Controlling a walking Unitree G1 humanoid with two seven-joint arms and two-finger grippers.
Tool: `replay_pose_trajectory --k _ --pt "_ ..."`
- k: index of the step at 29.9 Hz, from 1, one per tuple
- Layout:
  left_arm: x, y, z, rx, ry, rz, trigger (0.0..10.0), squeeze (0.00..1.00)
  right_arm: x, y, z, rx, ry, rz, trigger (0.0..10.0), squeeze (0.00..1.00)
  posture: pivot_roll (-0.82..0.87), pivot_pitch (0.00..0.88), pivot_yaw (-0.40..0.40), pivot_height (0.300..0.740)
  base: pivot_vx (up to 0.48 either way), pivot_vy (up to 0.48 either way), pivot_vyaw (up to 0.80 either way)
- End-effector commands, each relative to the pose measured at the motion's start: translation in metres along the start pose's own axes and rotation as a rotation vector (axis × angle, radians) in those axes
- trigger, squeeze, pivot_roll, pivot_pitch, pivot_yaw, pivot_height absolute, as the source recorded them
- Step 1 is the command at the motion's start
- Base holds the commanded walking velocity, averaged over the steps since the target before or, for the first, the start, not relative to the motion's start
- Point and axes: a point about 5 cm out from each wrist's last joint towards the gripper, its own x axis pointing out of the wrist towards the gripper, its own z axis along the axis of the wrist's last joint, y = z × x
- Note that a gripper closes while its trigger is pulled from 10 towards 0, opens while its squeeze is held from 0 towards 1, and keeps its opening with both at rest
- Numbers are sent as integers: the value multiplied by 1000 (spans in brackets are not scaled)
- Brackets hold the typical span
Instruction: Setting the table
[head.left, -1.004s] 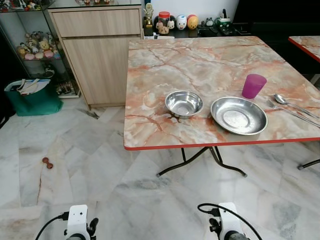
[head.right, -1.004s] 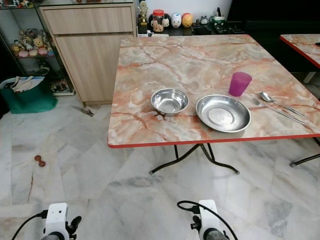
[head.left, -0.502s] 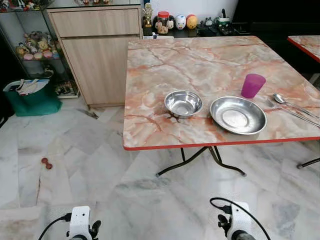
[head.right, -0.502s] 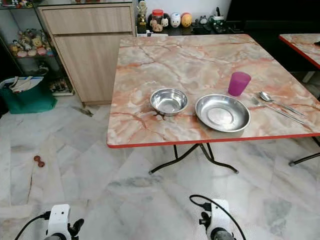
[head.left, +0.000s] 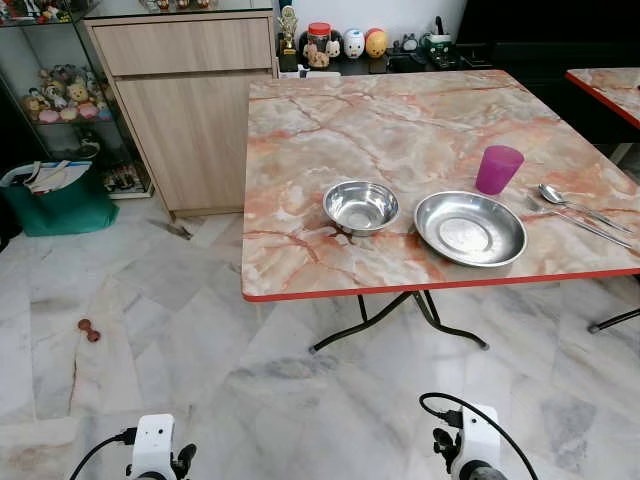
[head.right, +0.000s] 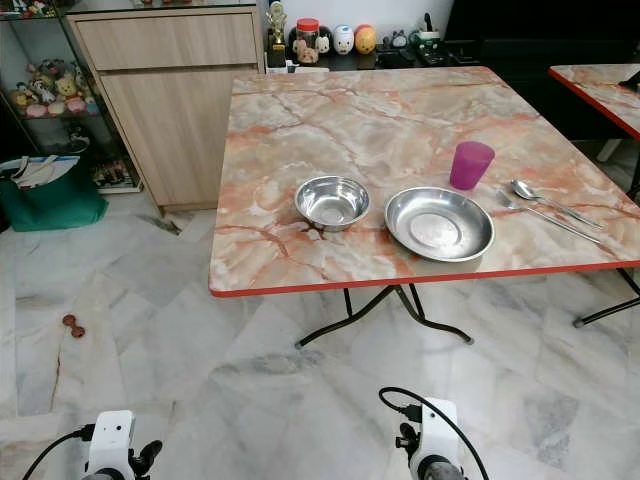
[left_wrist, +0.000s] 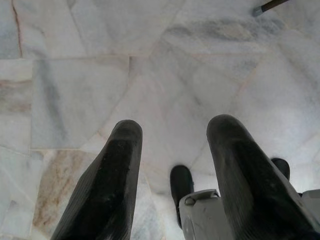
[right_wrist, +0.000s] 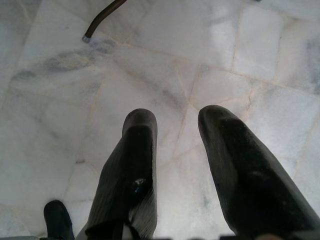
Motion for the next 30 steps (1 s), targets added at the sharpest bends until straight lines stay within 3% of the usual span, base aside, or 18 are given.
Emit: replay_pose_trajectory --k 1,10,14,16,18,30 --pt "-1 -2 -8 -11 39 -7 10000 0 0 0 1 -8 -13 1 10000 0 -59 0 -33 740 0 0 0" --pt "-4 -8 -20 -10 68 -4 10000 0 5 -3 51 8 -247 -44 10000 0 -66 0 -50 740 0 0 0" --pt "-5 -9 -22 -12 70 -2 10000 0 2 8 81 -49 -435 -8 10000 0 -55 0 -64 740 0 0 0" --pt "-5 -9 -23 -13 70 -1 10000 0 0 10 85 -56 -466 -5 10000 0 -51 0 -66 740 0 0 0" --pt "-6 -9 -23 -16 70 0 10000 0 -7 14 98 -61 -588 3 10000 0 -50 0 -69 740 0 0 0" --pt "-4 -9 -19 -17 50 -5 10000 0 -42 31 144 -40 -892 44 10000 0 -58 0 -70 740 0 0 0"
